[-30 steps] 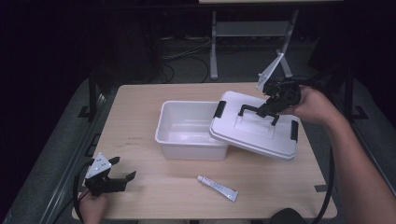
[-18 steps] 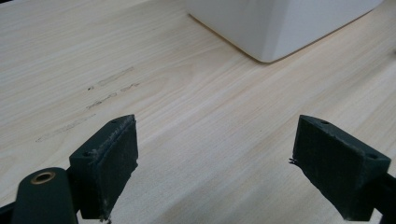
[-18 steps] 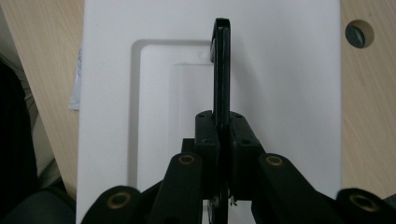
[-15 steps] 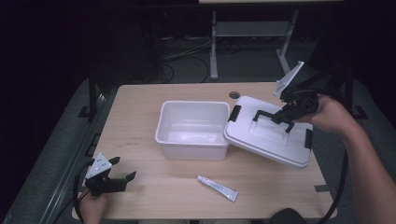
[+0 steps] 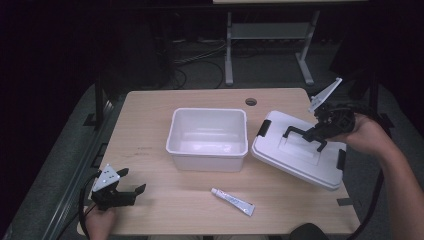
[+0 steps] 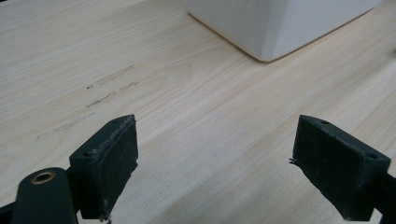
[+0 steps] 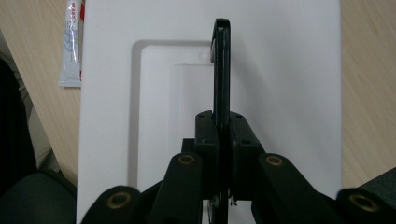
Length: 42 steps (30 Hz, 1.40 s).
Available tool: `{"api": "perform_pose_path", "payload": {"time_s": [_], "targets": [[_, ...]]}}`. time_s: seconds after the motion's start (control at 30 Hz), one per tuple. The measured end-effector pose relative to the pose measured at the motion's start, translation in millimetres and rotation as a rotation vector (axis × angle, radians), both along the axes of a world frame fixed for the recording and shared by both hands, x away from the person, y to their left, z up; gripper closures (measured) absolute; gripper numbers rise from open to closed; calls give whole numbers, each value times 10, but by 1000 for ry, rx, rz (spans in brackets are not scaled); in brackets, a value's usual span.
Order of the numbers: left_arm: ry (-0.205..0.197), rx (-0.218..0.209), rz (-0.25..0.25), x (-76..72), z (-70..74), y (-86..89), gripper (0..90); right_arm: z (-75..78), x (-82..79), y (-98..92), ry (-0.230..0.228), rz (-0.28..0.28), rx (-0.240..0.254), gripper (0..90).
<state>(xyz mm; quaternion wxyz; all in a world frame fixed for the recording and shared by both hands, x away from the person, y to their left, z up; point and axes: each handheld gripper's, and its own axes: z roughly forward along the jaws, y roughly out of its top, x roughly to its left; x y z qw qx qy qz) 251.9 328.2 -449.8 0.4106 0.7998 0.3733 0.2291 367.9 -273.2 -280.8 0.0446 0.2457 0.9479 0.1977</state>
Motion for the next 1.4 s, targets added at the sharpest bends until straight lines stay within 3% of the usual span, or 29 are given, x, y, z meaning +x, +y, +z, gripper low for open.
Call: {"api": "perform_pose_path", "payload": {"time_s": [0.43,0.8,1.2,1.4], "targets": [[2,-8,5,-10,2,9,134,-425,-21,-96,36,-25,-1,842],[0,-2,4,-10,5,23,134,-901,33,5,93,-12,-27,841],[-2,-9,7,-12,5,33,134,-1121,63,53,106,-22,-31,841],[0,-2,3,-10,7,23,134,-1160,59,58,106,-26,-24,840]]}}
